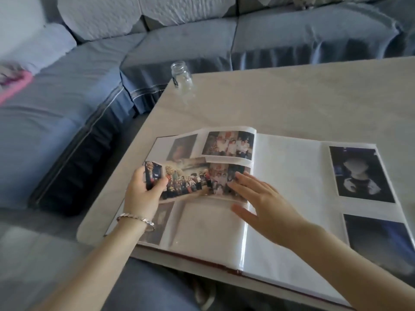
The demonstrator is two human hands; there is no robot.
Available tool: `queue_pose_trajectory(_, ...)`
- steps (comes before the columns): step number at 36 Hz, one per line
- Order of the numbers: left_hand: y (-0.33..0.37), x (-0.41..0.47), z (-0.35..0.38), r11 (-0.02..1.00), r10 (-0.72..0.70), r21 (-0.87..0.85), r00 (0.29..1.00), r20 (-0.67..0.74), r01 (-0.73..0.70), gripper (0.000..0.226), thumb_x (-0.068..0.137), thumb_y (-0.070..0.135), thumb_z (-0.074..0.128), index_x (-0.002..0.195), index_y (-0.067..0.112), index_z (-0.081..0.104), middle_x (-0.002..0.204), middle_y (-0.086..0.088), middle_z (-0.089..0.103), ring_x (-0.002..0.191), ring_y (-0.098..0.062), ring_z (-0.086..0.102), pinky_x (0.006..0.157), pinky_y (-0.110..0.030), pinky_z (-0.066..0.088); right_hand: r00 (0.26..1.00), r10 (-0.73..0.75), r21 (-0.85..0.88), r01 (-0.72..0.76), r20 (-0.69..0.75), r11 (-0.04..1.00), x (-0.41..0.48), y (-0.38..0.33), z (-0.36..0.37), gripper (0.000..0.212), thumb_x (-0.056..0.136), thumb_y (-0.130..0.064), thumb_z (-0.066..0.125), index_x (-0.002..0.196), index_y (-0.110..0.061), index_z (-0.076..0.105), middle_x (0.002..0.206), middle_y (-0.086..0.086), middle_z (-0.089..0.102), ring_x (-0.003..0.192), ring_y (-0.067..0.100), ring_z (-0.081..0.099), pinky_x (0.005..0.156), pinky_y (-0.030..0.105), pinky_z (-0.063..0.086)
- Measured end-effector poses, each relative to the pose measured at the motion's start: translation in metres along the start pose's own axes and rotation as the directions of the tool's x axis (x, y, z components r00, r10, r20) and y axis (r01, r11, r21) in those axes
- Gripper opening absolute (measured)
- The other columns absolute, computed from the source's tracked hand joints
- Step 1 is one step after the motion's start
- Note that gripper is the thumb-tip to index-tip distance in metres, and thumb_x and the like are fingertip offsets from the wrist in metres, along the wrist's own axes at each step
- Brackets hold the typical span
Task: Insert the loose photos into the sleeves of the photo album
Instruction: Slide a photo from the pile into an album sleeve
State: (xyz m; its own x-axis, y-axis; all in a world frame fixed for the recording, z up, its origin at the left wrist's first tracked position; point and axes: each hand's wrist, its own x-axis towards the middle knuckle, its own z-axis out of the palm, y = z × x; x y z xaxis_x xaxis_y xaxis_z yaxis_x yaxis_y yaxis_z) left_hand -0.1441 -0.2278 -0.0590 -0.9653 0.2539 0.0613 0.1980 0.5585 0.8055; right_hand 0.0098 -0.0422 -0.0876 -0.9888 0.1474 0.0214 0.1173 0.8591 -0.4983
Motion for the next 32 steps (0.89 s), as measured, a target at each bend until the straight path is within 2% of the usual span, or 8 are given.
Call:
queue_pose_trajectory(3, -0.02, 0.005, -0.016, 0.999, -0.006, 0.054, 1.0, -0.003, 0.006, 0.022, 0.087, 0.012, 0.063, 0.103, 0.017, 0.049, 0.096, -0.002, 0.059, 0.088, -0.019, 0.057, 0.074, -0.029, 0.044, 0.999, 0.023, -0.04, -0.022, 0.041, 0.999, 0.013, -0.005, 0.007, 0.056, 0.097, -0.049, 0.033, 0.148, -0.034, 0.015, 0.157, -0.011, -0.001, 0.143, 0.005, -0.008, 0.11, 0.018, -0.005)
queue_pose_trajectory(7, -0.038, 0.007, -0.031, 0.991, -0.004, 0.13, 1.0, -0.018, 0.006, 0.027, 0.089, 0.013, 0.06, 0.114, 0.011, 0.05, 0.103, -0.003, 0.06, 0.094, -0.023, 0.06, 0.082, -0.039, 0.051, 0.999, 0.037, -0.023, -0.037, 0.009, 0.999, 0.018, -0.005, 0.013, 0.054, 0.095, -0.046, 0.039, 0.146, -0.033, 0.023, 0.157, -0.01, 0.007, 0.143, 0.005, -0.004, 0.109, 0.016, -0.003)
queue_pose_trajectory(12, -0.049, 0.0, -0.035, 0.983, 0.058, 0.182, 0.991, -0.12, -0.036, 0.033, 0.091, 0.01, 0.056, 0.121, 0.0, 0.046, 0.101, -0.002, 0.052, 0.092, -0.02, 0.052, 0.072, -0.024, 0.038, 0.999, 0.016, 0.027, -0.015, -0.029, 1.0, 0.017, -0.005, 0.017, 0.053, 0.093, -0.043, 0.046, 0.143, -0.032, 0.03, 0.155, -0.009, 0.015, 0.132, -0.005, -0.006, 0.11, 0.019, 0.002)
queue_pose_trajectory(18, -0.06, -0.002, -0.038, 0.987, 0.069, 0.151, 0.989, -0.132, -0.049, 0.035, 0.091, 0.007, 0.055, 0.124, -0.001, 0.045, 0.103, -0.001, 0.051, 0.091, -0.016, 0.051, 0.057, -0.011, 0.038, 0.999, 0.036, 0.031, -0.036, -0.006, 0.999, 0.017, -0.006, 0.015, 0.054, 0.092, -0.043, 0.047, 0.143, -0.032, 0.03, 0.155, -0.011, 0.015, 0.132, -0.006, -0.004, 0.11, 0.018, 0.002)
queue_pose_trajectory(22, -0.066, -0.002, -0.044, 0.994, 0.033, 0.103, 0.998, -0.055, -0.027, 0.03, 0.092, 0.008, 0.055, 0.12, 0.004, 0.046, 0.103, -0.002, 0.054, 0.089, -0.019, 0.057, 0.053, -0.008, 0.043, 0.999, 0.035, 0.022, -0.034, -0.01, 0.999, 0.017, -0.007, 0.015, 0.053, 0.092, -0.042, 0.047, 0.142, -0.03, 0.034, 0.155, -0.01, 0.017, 0.137, -0.002, 0.0, 0.109, 0.017, 0.001)
queue_pose_trajectory(27, -0.077, -0.003, -0.054, 0.994, -0.079, -0.058, 0.984, 0.159, 0.089, 0.019, 0.091, 0.006, 0.055, 0.104, 0.018, 0.047, 0.096, 0.004, 0.058, 0.08, -0.011, 0.063, 0.046, -0.026, 0.055, 0.999, 0.042, 0.028, -0.042, 0.002, 0.999, 0.016, -0.008, 0.015, 0.053, 0.092, -0.043, 0.047, 0.141, -0.031, 0.034, 0.154, -0.01, 0.017, 0.135, -0.004, -0.002, 0.107, 0.016, 0.002)
queue_pose_trajectory(29, -0.082, -0.003, -0.058, 0.993, -0.104, -0.035, 0.962, 0.251, 0.117, 0.022, 0.09, 0.006, 0.056, 0.099, 0.025, 0.05, 0.098, 0.001, 0.061, 0.085, -0.015, 0.065, 0.053, -0.035, 0.058, 0.999, 0.05, 0.027, -0.05, 0.007, 0.998, 0.016, -0.007, 0.015, 0.053, 0.092, -0.044, 0.046, 0.142, -0.032, 0.034, 0.155, -0.011, 0.017, 0.141, 0.001, 0.001, 0.109, 0.017, 0.003)
queue_pose_trajectory(32, -0.083, -0.005, -0.061, 0.989, -0.141, 0.014, 0.919, 0.367, 0.146, 0.019, 0.09, 0.006, 0.056, 0.101, 0.021, 0.052, 0.099, -0.005, 0.064, 0.088, -0.018, 0.066, 0.052, -0.033, 0.057, 0.998, 0.062, 0.028, -0.062, 0.02, 0.998, 0.016, -0.007, 0.015, 0.054, 0.091, -0.044, 0.045, 0.142, -0.032, 0.033, 0.155, -0.011, 0.016, 0.144, 0.006, 0.003, 0.111, 0.019, 0.005)
